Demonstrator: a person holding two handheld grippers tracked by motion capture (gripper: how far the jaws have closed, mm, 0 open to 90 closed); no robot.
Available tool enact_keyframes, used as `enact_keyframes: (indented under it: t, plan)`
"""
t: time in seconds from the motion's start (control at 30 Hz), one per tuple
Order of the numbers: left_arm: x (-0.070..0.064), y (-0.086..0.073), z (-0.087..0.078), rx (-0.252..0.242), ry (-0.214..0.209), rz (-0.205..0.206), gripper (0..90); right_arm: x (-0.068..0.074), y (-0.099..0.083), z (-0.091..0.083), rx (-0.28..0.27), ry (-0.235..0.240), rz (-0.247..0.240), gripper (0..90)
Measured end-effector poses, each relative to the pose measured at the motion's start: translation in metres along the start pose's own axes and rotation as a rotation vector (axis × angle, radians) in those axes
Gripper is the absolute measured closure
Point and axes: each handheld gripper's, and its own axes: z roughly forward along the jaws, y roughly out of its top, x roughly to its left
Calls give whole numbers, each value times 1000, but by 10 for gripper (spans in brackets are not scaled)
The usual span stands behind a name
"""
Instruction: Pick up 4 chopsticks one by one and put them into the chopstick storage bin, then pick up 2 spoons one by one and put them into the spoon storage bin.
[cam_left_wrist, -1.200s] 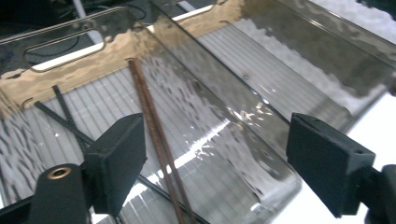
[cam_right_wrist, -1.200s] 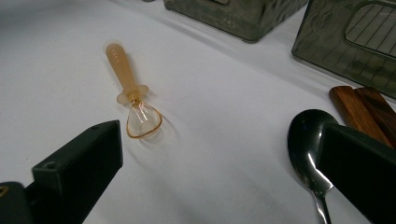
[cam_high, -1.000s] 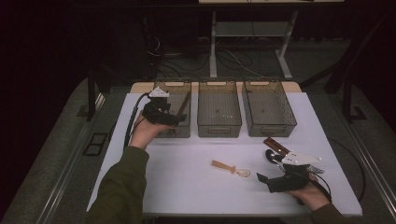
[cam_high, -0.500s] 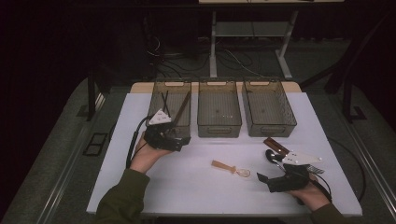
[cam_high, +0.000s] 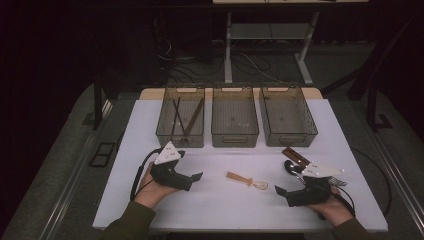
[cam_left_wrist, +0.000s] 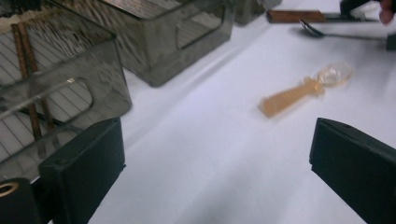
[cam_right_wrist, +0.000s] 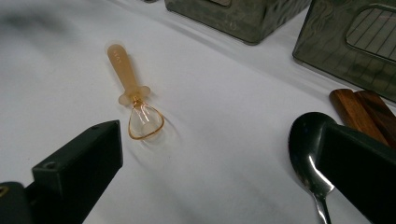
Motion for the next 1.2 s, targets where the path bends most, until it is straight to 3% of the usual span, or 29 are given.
enact_keyframes:
  t: [0.27, 0.4, 0.9, 0.97, 1.03, 1.2]
  plan:
    - [-9, -17, -4, 12, -32, 3, 0, -1, 0, -1, -3, -3, 4, 5]
    - [-11, -23, -7, 4, -52, -18, 0, -2, 1, -2, -1, 2, 7, 5]
    - [-10, -27, -2, 38, -104, -37, 0, -17, 14, -13, 38, 5, 37, 8]
    - [-10, -27, -2, 43, -108, -37, 0, -21, 15, -14, 53, 37, 48, 128]
    - [-10, -27, -1, 49, -106, -43, 0, -25, 16, -15, 65, 59, 56, 144]
    - [-12, -26, -2, 43, -96, -46, 0, -33, 16, -16, 83, 27, 56, 249]
